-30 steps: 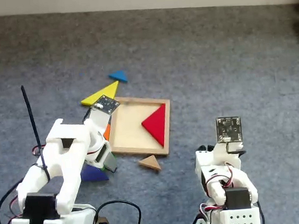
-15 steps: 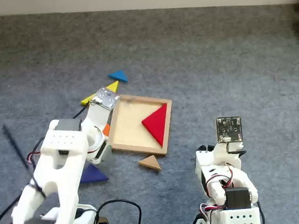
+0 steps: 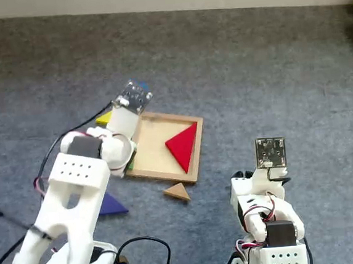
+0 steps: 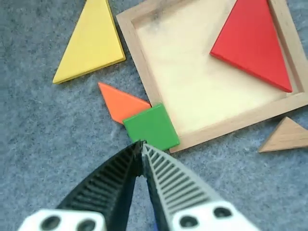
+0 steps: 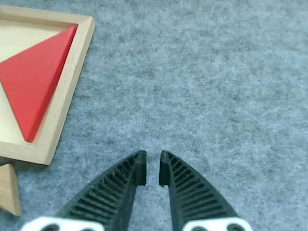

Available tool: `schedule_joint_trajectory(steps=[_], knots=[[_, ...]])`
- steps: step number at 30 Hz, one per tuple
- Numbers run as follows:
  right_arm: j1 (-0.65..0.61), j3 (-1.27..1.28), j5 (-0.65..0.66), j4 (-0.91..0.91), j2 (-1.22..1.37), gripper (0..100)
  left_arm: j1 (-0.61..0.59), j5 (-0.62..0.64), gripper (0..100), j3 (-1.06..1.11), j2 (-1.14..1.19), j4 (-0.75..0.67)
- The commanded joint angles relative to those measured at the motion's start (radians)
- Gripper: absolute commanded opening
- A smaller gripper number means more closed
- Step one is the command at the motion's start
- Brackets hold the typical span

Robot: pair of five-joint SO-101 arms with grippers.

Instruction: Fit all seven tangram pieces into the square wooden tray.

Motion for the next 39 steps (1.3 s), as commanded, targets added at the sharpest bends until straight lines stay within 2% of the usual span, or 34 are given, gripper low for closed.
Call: schedule_joint_trajectory(steps=[1, 5, 8, 14, 19, 24, 27, 31, 39], knots=[[0.013, 0.091, 0.011, -0.001, -0.015, 6.6, 0.008, 0.006, 1, -0.108, 0.108, -0.011], [0.013, 0.091, 0.011, -0.001, -0.015, 6.6, -0.005, 0.014, 14, -0.116, 0.170, -0.011], [0.015, 0.091, 0.011, -0.001, -0.015, 6.6, -0.068, 0.091, 21, -0.116, 0.171, -0.015], [0.015, 0.091, 0.011, -0.001, -0.015, 6.6, -0.117, 0.049, 19, -0.088, 0.183, -0.018], [0.015, 0.091, 0.011, -0.001, -0.015, 6.6, -0.120, 0.049, 19, -0.013, 0.194, -0.127], [0.015, 0.091, 0.011, -0.001, -0.015, 6.6, -0.114, 0.049, 19, -0.024, 0.338, -0.201], [0.015, 0.091, 0.011, -0.001, -0.015, 6.6, -0.113, 0.049, 19, -0.084, 0.444, -0.196], [0.015, 0.091, 0.011, -0.001, -0.015, 6.6, -0.070, 0.049, 19, -0.137, 0.516, -0.196], [0.015, 0.091, 0.011, -0.001, -0.013, 6.6, 0.050, 0.055, 19, -0.145, 0.516, -0.196]])
